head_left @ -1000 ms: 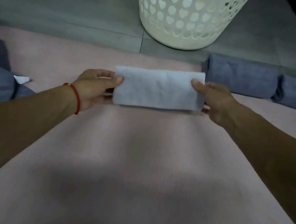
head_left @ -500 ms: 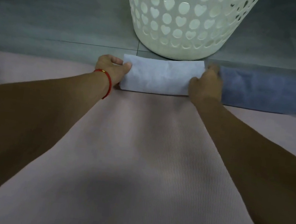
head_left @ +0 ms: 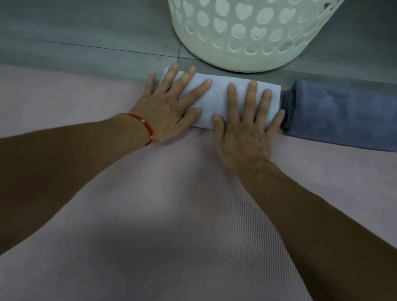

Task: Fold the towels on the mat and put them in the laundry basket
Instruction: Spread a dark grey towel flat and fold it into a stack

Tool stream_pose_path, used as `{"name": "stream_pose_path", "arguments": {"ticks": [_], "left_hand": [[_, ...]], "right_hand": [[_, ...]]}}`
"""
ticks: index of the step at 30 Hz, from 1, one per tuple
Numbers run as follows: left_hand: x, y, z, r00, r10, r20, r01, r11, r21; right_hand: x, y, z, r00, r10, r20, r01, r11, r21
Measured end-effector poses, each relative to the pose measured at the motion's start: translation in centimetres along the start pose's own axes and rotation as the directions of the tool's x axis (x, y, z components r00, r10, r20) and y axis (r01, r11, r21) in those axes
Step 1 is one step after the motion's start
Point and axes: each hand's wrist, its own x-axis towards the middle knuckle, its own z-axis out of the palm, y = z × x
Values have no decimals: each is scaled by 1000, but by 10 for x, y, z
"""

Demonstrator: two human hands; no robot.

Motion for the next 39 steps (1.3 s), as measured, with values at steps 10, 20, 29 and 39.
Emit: {"name": "stream_pose_path", "arguments": {"ticks": [10,20,29,39], "left_hand": [[-41,50,-33,973,-202,114,178,965,193],[-362,8,-16,973,-223,53,225,973,-46],[-452,-131,-69,727,-683,-66,686,717,123],[-499,-243,-96,471,-873,-127,882,462,90]], "right_hand": [[-32,-2,-42,987,-132,87,135,990,-35],[-160,-80,-103,649,-498,575,558,826,84],[-168,-296,-105,380,-845,377,880,456,133],[-203,-386,-79,454,-890,28,812,427,398]]}}
